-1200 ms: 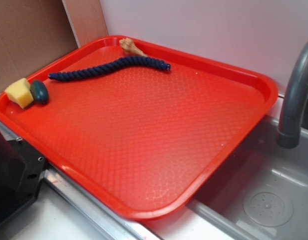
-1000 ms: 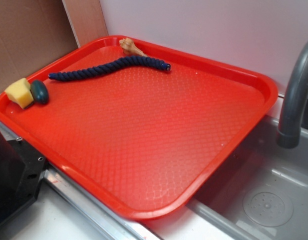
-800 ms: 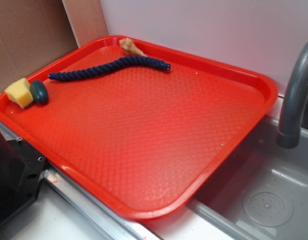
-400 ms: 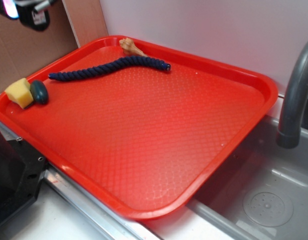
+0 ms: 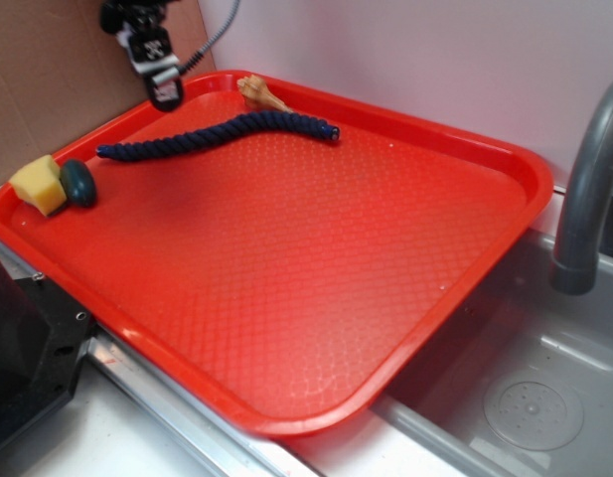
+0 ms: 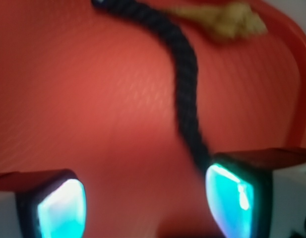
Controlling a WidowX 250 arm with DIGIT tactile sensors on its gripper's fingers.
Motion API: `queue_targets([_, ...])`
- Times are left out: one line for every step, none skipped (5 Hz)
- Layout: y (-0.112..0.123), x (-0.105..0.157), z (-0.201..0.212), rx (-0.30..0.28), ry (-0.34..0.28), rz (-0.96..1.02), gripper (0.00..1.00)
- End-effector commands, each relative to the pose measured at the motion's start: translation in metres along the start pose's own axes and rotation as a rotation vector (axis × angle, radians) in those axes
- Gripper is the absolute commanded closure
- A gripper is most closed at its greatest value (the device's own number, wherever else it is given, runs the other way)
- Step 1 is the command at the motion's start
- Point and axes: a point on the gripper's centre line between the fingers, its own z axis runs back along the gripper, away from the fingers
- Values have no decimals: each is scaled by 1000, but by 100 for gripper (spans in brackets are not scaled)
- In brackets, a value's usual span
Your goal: Grab the blue rope.
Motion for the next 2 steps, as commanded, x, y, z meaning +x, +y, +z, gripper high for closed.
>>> queue_targets([18, 50, -36, 25, 40, -7, 0])
queue_targets([22, 54, -48, 48, 19, -25, 0])
